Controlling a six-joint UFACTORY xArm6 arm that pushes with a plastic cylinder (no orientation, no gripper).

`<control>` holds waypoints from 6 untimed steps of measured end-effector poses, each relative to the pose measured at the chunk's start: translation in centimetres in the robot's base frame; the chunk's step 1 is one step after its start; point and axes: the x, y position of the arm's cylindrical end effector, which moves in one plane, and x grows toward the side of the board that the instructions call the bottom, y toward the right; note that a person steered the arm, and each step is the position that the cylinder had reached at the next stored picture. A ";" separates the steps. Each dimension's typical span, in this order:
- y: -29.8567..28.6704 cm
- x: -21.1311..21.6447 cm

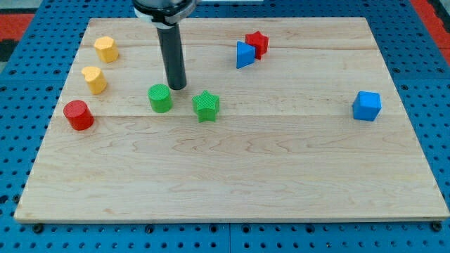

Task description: Slide the green circle to the bottom of the red circle

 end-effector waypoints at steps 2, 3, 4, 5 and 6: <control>-9.1 8.4; -0.1 8.6; -1.2 10.5; -7.6 11.3; -10.0 11.7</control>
